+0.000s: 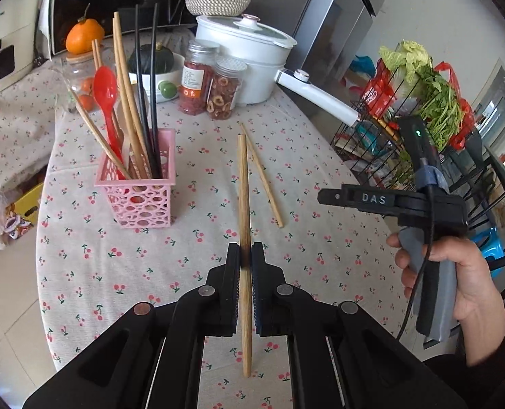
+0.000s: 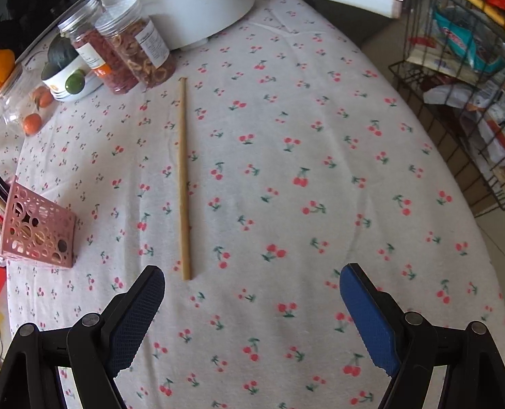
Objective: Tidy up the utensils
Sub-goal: 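Lower the wooden chopstick into the basket with the left tool while the right tool grasps the last wooden chopstick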
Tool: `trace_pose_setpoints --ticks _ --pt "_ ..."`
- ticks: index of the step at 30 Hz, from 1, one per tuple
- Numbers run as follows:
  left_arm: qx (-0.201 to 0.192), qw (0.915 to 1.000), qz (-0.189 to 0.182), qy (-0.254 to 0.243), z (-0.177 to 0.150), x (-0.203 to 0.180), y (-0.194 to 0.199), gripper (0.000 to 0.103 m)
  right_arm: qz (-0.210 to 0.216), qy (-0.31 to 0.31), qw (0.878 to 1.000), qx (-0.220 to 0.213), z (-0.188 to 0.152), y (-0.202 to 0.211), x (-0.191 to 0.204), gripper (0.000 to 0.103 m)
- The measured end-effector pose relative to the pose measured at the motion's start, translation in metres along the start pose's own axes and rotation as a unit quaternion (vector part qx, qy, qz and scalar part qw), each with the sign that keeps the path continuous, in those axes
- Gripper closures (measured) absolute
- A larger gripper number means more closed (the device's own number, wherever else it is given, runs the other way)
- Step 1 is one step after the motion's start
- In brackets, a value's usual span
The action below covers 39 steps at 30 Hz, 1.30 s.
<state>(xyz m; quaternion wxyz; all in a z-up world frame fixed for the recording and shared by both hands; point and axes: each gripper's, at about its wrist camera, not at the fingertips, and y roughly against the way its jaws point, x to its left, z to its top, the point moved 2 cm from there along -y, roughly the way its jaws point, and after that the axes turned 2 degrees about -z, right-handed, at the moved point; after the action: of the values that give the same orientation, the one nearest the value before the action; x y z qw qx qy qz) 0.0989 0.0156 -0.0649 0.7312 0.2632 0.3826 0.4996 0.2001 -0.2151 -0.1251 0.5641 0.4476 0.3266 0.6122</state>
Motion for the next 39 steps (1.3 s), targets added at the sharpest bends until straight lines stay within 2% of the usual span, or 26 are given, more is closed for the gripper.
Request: trace_pose_setpoints --ticks 4,10,15,18,20,21,24,26,28,34,39 --pt "-0.014 0.9998 -0.015 0.007 -0.002 0.02 0.02 0.097 -0.007 0.025 1.0 -0.005 0.021 -0.022 0.027 0.015" --pt "-0.039 0.9987 -0.006 0.03 0.003 0.057 0.041 0.097 -0.024 0.043 0.999 -0.019 0.057 -0.061 0.049 0.015" --pt "-0.043 0.9978 0.01 0.048 0.005 0.083 0.044 0.097 -0.043 0.075 0.996 -0.026 0.084 -0.094 0.065 0.029" --pt "-0.04 0.9975 0.02 0.054 0.006 0.092 0.042 0.097 -0.046 0.08 0.995 -0.027 0.096 -0.112 0.071 0.042" --pt "-0.04 0.9971 0.023 0.06 0.006 0.098 0.043 0.097 -0.048 0.082 0.995 -0.019 0.101 -0.124 0.073 0.054" --pt "-0.041 0.9969 0.024 0.063 0.006 0.1 0.043 0.097 -0.053 0.084 0.995 -0.019 0.102 -0.128 0.074 0.054" --pt "-0.042 0.9966 0.027 0.066 0.007 0.103 0.043 0.097 -0.063 0.099 0.993 -0.031 0.105 -0.13 0.079 0.065" --pt "-0.041 0.9965 0.028 0.067 0.007 0.103 0.043 0.097 -0.061 0.104 0.992 -0.029 0.104 -0.129 0.081 0.088" --pt "-0.042 0.9964 0.027 0.069 0.007 0.102 0.044 0.097 -0.063 0.111 0.992 -0.023 0.098 -0.126 0.086 0.099" --pt "-0.055 0.9959 0.025 0.067 0.008 0.092 0.053 0.097 -0.064 0.112 0.992 -0.017 0.07 -0.108 0.085 0.099" --pt "-0.068 0.9953 0.025 0.065 0.007 0.086 0.063 0.097 -0.04 0.1 0.993 -0.051 0.052 -0.057 0.079 0.099"
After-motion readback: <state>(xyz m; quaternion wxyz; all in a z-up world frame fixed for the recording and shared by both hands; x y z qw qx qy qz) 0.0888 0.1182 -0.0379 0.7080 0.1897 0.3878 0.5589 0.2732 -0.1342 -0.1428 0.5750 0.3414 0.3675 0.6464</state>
